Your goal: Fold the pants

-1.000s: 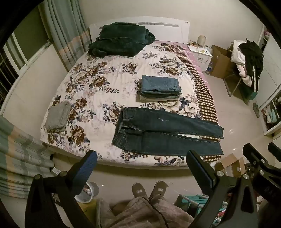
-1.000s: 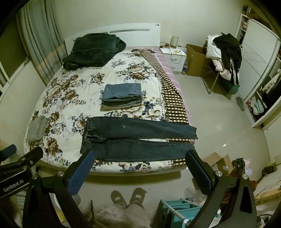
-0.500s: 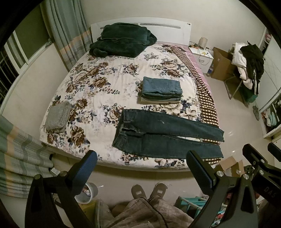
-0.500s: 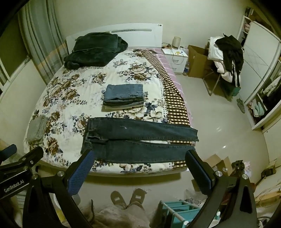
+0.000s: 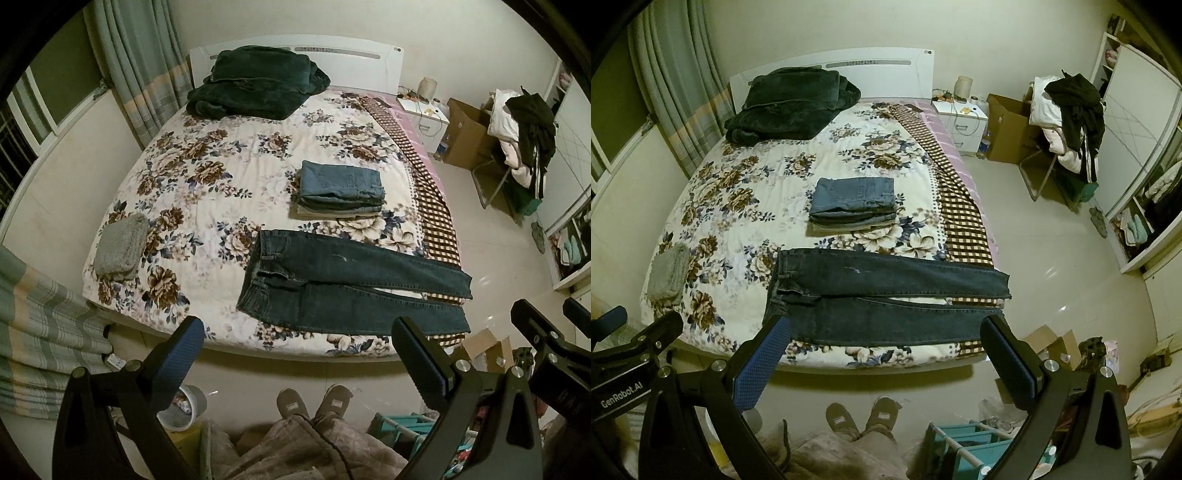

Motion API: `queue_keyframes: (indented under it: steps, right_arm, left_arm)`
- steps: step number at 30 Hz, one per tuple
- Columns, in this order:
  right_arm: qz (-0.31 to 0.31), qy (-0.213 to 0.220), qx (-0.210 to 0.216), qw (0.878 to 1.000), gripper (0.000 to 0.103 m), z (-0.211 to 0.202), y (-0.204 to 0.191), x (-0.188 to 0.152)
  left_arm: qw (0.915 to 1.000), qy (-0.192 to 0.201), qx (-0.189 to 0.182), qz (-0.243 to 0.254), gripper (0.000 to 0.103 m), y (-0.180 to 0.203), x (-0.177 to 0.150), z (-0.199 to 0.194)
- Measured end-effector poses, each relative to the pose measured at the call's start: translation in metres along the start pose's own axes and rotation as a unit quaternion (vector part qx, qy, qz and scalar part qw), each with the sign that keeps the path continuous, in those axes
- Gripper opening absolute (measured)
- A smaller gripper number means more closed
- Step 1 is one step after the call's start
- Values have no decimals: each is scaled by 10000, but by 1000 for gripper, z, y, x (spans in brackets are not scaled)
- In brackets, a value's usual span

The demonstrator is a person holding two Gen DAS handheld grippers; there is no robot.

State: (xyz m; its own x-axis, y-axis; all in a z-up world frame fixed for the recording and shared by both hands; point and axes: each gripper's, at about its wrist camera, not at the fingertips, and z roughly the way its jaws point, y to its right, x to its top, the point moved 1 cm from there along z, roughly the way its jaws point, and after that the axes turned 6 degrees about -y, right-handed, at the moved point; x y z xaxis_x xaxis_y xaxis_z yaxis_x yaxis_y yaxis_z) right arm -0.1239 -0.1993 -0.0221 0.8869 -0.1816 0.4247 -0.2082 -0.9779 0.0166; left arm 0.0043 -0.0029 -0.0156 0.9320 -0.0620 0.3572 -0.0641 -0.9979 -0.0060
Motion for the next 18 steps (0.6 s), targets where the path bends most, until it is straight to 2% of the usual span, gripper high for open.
queue_keyframes:
  steps: [18]
  right_arm:
    - [-7,-7,0,10000,103,0,-1,3]
  left_arm:
    - [10000,-5,-16,-17,103,0,1,-4]
